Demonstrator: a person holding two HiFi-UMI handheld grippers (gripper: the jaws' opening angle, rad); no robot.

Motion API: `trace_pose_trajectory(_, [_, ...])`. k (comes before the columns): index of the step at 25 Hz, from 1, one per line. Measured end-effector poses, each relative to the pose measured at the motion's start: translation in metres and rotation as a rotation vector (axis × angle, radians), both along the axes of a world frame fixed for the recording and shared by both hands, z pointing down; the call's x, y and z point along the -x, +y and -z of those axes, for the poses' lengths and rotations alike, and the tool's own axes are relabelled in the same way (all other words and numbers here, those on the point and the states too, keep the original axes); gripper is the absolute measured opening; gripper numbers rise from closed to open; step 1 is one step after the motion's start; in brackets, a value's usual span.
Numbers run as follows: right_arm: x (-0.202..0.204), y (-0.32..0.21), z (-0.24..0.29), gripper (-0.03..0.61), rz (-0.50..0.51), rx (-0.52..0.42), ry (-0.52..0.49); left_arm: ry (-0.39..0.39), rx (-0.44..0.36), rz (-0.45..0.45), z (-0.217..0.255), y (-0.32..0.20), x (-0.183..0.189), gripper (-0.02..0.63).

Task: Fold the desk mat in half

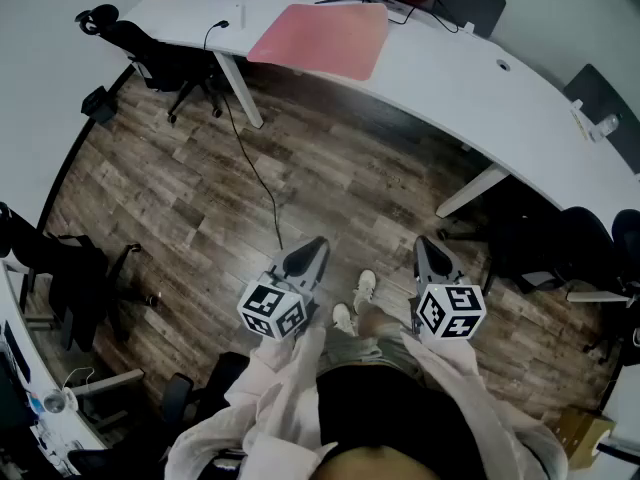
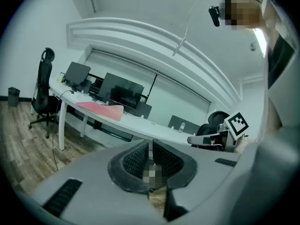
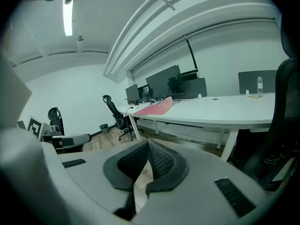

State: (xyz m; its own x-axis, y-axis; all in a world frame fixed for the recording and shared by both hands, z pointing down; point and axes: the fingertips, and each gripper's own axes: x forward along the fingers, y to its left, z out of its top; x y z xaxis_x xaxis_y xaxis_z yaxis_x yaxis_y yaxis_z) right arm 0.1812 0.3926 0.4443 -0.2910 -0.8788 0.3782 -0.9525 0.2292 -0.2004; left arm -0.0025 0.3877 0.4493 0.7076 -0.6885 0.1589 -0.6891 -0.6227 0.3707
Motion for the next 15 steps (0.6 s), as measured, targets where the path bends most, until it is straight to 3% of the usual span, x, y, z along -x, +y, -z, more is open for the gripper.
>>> trace_pose_trajectory(15, [0.002,0.0,-0.013,0.014,-0.043,0.039,-0.087,0.008,0.022,0.025,-0.007,0.002,0.006,0.043])
